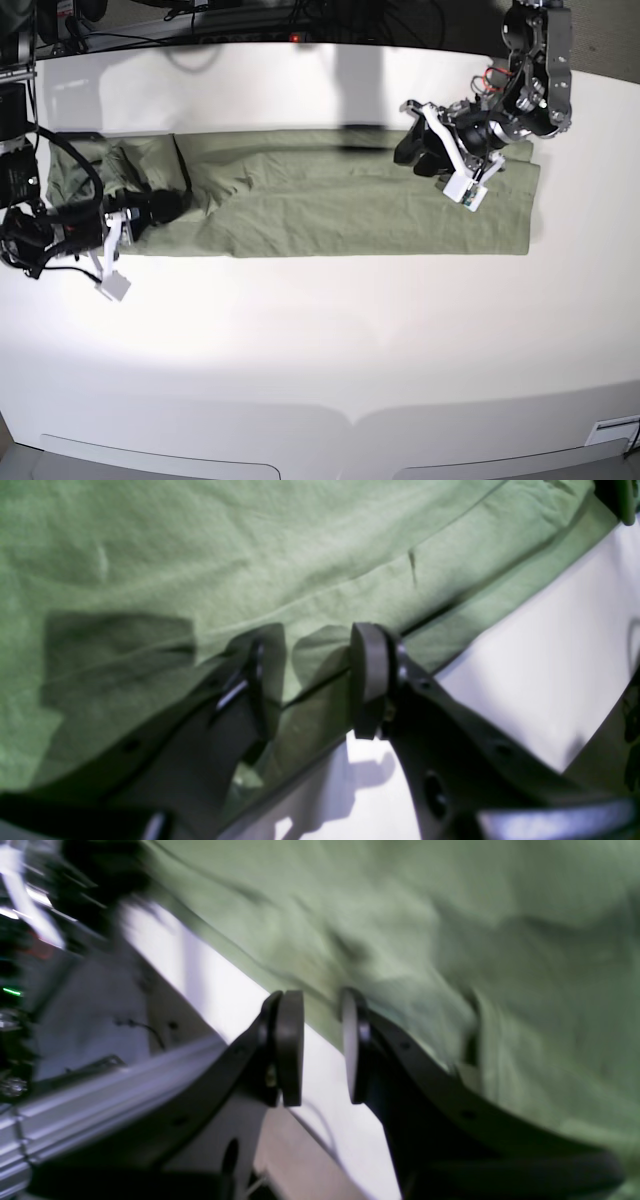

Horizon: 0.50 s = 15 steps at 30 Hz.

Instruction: Fold the T-shirt properly

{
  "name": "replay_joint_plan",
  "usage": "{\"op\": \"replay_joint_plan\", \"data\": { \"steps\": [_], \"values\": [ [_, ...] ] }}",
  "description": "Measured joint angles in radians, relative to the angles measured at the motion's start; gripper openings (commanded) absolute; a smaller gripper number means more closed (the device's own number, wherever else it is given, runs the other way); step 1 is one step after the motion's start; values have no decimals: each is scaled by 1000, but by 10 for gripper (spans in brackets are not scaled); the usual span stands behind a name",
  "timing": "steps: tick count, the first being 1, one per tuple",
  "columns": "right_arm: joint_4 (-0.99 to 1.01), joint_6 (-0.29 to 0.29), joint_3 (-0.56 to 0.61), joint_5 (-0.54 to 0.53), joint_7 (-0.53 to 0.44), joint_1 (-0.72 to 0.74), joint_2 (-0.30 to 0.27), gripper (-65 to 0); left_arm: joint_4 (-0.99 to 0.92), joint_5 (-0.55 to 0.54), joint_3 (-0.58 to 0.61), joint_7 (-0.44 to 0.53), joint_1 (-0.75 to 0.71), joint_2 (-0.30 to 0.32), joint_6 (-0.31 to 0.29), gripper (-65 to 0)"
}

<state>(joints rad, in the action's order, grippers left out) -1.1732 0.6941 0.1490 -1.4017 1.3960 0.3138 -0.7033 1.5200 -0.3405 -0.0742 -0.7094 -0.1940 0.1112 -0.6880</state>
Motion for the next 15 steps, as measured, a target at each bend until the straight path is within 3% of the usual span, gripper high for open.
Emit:
{"op": "replay_joint_plan", "data": {
  "steps": [11, 15],
  "values": [
    [-8, 0, 0, 153, 5, 10, 0, -520, 0, 0, 0, 0, 0, 0, 0, -431],
    [-8, 0, -1, 235, 6, 10, 32, -520, 0, 0, 0, 0, 0, 0, 0, -431]
  ]
}}
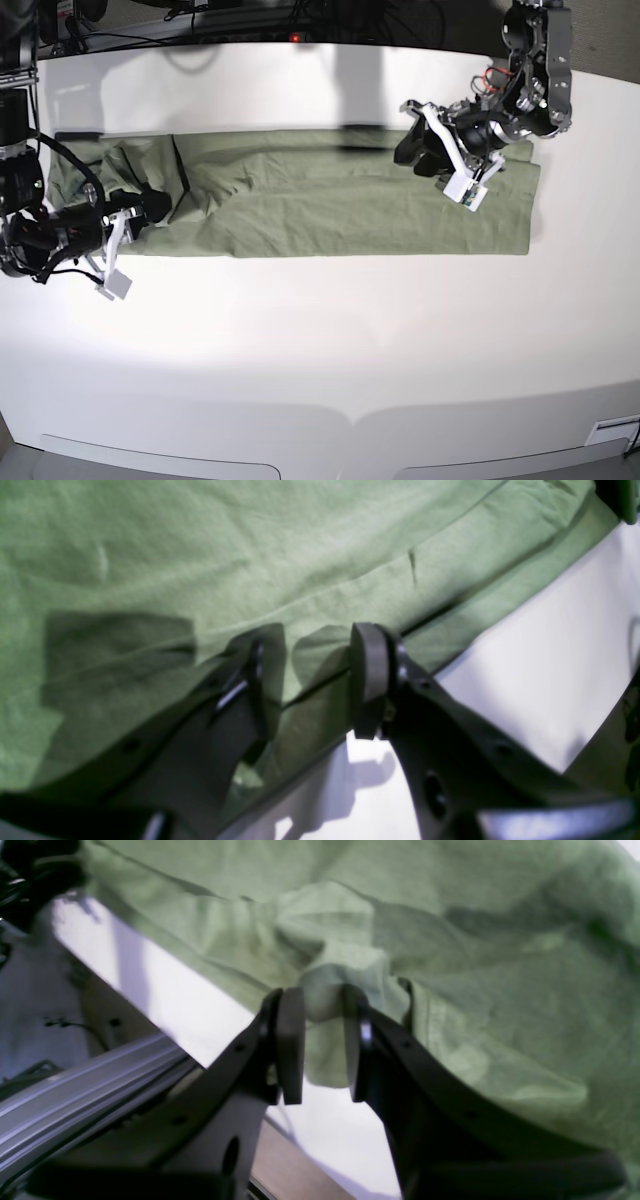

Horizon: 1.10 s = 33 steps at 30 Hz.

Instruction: Fold the T-shirt properly

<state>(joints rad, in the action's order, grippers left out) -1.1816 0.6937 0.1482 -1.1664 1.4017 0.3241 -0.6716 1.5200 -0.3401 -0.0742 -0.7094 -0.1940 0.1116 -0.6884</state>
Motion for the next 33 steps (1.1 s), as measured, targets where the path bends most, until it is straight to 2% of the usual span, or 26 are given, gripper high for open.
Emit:
{"op": "replay_joint_plan", "data": {
  "steps": [2, 6, 7, 9, 14, 16, 22, 25, 26, 29, 33],
  "values": [
    [2, 0, 0, 37, 1, -3, 32, -520, 0, 0, 0, 0, 0, 0, 0, -431],
    [2, 0, 0, 31, -2, -2, 65, -522, 0, 0, 0, 0, 0, 0, 0, -431],
    [2, 0, 0, 31, -2, -2, 64, -551, 0, 0, 0, 0, 0, 0, 0, -431],
    [2, 0, 0, 32, -1, -2, 59, -650, 0, 0, 0, 0, 0, 0, 0, -431],
    [2, 0, 0, 32, 2, 6, 59, -650, 0, 0, 0, 0, 0, 0, 0, -431],
    [2, 0, 0, 30, 3, 21, 49, -650, 0, 0, 0, -1, 0, 0, 0, -431],
    [2, 0, -2, 0, 2, 114, -40, -650, 0, 0, 0, -1, 0, 0, 0, -431],
    [0, 0, -2, -99, -2, 115, -67, -486, 0, 0, 0, 0, 0, 0, 0, -431],
    [0, 0, -2, -114, -2, 107, -74, -457, 0, 0, 0, 0, 0, -1, 0, -431],
    [0, 0, -2, -173, 0, 70, -97, -452, 0, 0, 0, 0, 0, 0, 0, -431],
    [-1, 0, -1, -177, -2, -3, -103, -452, 0, 0, -1, 0, 0, -1, 0, -431]
  ]
}}
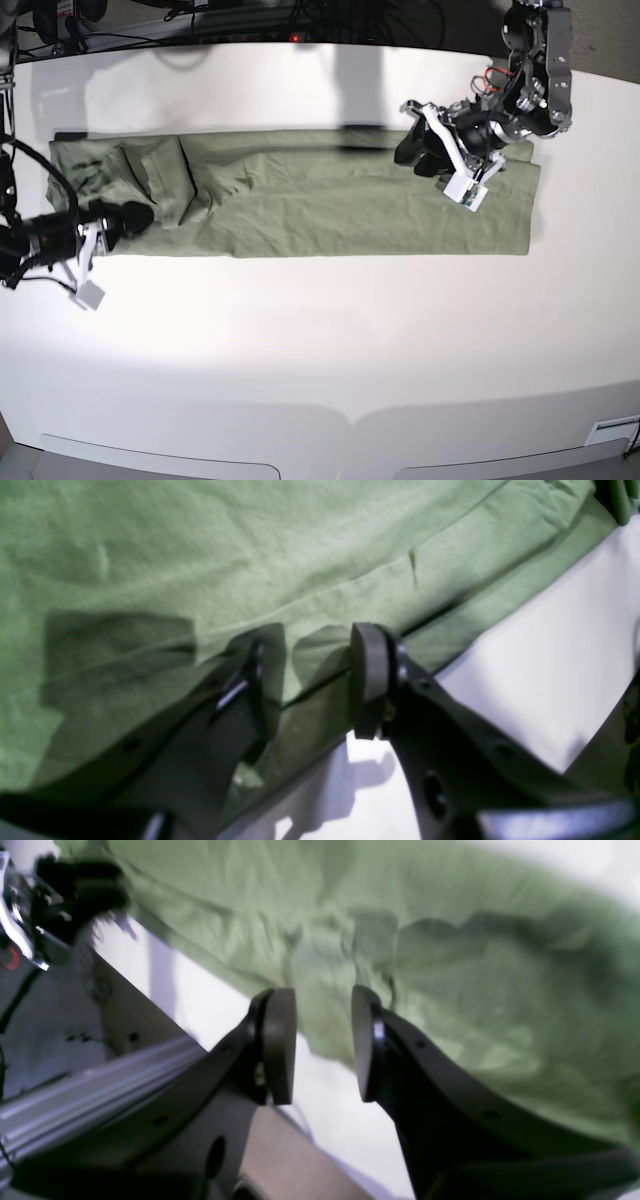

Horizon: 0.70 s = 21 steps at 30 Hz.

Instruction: Fold the T-shirt properly

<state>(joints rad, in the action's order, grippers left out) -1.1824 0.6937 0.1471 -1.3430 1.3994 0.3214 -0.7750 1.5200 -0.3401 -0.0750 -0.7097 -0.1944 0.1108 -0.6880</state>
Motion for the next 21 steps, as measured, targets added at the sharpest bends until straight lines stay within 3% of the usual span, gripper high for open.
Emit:
{"op": "replay_joint_plan", "data": {
  "steps": [7, 14, 18, 21],
  "values": [
    [0, 0, 2, 0, 0, -129, 4, -452, 0, 0, -1, 0, 0, 0, 0, -431],
    [0, 0, 2, 2, -3, -160, 4, -452, 0, 0, -1, 0, 0, 0, 0, -431],
    [0, 0, 2, 123, -6, -159, 5, -452, 0, 0, -1, 0, 0, 0, 0, -431],
    [1, 0, 2, 138, -3, -161, 4, -452, 0, 0, -1, 0, 0, 0, 0, -431]
  ]
}}
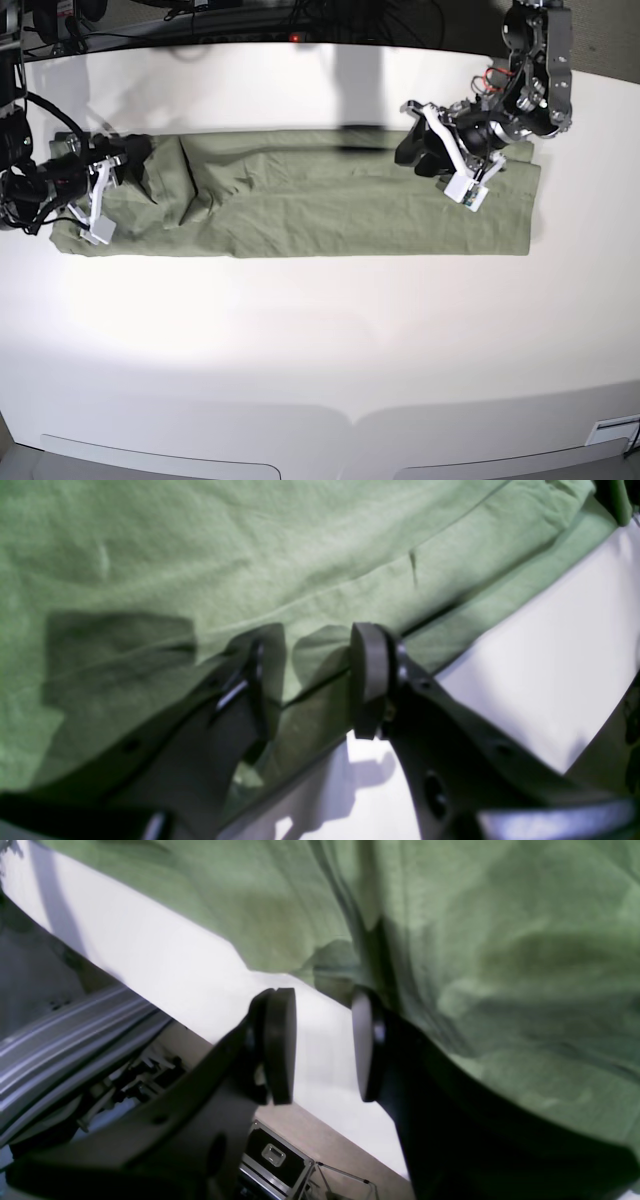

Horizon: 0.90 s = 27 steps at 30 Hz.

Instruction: Fold the T-shirt properly

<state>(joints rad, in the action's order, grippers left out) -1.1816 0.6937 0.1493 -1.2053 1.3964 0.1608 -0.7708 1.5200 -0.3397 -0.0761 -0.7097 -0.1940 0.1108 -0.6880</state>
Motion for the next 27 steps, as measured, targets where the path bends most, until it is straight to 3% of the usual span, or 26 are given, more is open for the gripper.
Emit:
{"op": "replay_joint_plan", "data": {
  "steps": [5, 9, 14, 27],
  "values": [
    [0, 0, 0, 7, -1, 5, 0, -452, 0, 0, 0, 0, 0, 0, 0, -431],
    [0, 0, 0, 85, -4, 5, 0, -452, 0, 0, 0, -1, 3, 0, 7, -431],
    [0, 0, 0, 97, -105, 5, 5, -452, -2, 8, 0, -8, 23, 0, 45, -431],
    [82, 0, -6, 77, -128, 14, 84, -453, -2, 7, 0, -26, 28, 0, 46, -431]
  ]
}}
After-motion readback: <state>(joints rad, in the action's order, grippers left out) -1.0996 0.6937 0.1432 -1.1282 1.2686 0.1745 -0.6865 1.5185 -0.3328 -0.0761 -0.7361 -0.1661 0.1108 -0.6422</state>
